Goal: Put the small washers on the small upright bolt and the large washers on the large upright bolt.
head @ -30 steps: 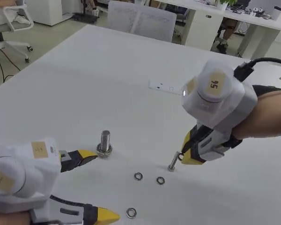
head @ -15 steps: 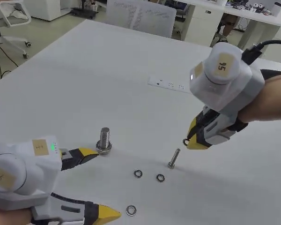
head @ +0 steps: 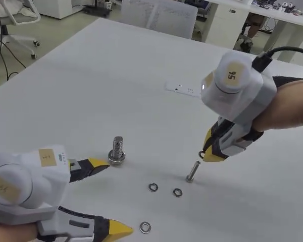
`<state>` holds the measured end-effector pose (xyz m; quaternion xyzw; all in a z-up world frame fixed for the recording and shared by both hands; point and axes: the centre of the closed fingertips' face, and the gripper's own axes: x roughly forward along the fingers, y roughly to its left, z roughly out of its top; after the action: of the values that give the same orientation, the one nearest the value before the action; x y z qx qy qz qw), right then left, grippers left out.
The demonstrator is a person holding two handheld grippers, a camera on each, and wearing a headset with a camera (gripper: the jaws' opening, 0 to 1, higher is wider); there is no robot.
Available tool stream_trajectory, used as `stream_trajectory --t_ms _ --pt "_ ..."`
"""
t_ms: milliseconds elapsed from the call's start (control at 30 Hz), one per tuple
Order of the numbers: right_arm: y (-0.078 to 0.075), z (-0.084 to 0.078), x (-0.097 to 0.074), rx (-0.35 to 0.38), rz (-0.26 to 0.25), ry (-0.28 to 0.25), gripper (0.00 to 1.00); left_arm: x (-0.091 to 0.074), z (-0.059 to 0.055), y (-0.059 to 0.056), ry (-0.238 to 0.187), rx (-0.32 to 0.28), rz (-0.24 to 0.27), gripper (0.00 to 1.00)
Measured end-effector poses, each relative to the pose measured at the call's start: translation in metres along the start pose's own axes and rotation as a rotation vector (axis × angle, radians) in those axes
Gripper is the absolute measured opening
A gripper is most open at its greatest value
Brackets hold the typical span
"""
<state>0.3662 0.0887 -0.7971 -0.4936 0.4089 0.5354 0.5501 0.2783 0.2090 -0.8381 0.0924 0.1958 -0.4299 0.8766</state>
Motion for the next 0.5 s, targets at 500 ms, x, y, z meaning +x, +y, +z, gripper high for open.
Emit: stream_trajectory --t_ms 500 --pt "0.003 -0.004 0.014 -0.006 0.032 0.024 0.14 -0.002 -0.001 0.001 0.001 -0.005 0.006 0.77"
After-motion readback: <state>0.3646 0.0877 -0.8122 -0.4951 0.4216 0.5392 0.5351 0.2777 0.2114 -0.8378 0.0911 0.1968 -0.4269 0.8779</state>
